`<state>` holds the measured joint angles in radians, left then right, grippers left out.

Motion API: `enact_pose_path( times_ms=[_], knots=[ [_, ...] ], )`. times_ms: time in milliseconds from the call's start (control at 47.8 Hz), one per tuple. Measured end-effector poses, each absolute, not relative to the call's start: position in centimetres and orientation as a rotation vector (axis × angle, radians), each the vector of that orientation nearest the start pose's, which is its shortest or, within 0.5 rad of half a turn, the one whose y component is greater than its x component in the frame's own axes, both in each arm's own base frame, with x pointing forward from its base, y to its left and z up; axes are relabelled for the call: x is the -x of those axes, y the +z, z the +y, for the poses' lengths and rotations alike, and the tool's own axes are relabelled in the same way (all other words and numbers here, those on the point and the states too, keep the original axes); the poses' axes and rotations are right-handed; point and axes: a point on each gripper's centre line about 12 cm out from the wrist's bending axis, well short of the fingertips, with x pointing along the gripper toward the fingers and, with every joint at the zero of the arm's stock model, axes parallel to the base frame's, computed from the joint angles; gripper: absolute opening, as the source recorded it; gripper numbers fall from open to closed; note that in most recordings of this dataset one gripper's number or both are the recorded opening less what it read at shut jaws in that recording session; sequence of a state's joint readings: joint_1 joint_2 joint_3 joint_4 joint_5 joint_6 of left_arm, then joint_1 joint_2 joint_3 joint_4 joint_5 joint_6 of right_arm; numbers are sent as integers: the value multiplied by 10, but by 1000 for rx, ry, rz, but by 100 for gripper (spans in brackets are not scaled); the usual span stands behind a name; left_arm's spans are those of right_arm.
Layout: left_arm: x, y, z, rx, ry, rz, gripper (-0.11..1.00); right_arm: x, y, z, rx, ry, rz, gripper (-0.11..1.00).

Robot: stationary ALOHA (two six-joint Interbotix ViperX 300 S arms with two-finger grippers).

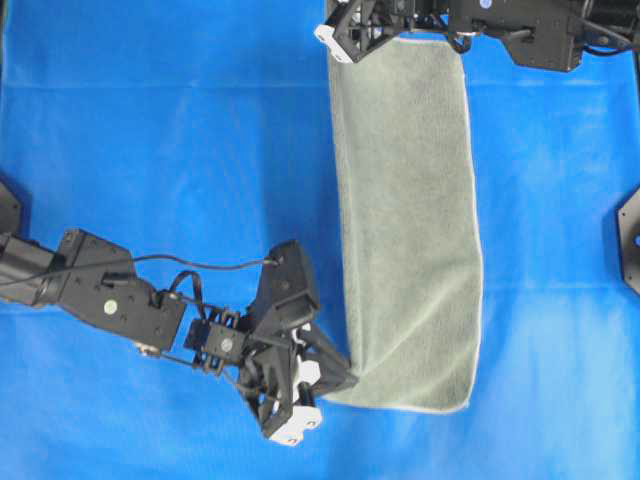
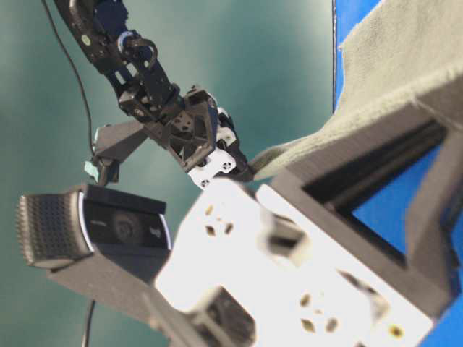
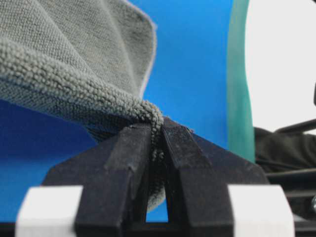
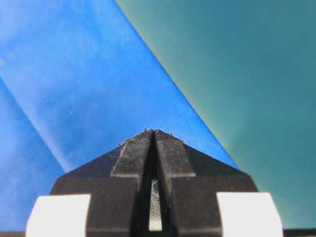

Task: Fold a large towel.
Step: 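Lift the towel and rotate it so it lies lengthwise, left gripper near, then release the towel and move both grippers to its far short edge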

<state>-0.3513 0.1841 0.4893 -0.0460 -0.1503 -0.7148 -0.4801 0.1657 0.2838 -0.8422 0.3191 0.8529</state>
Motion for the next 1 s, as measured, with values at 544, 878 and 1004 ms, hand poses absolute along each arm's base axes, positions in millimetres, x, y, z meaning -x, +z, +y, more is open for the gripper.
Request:
enact_pose_path(
  times_ms=[544, 878, 1004],
  knots=[
    [-407, 174, -172, 558, -148, 723, 80, -404, 216, -244, 6, -659, 687, 68],
    [-382, 232, -158, 508, -172, 697, 77, -385, 263, -206, 70, -636, 642, 64],
    [-366, 266, -144, 418, -219, 608, 77, -365, 288, -173, 88, -590, 584, 64]
  ],
)
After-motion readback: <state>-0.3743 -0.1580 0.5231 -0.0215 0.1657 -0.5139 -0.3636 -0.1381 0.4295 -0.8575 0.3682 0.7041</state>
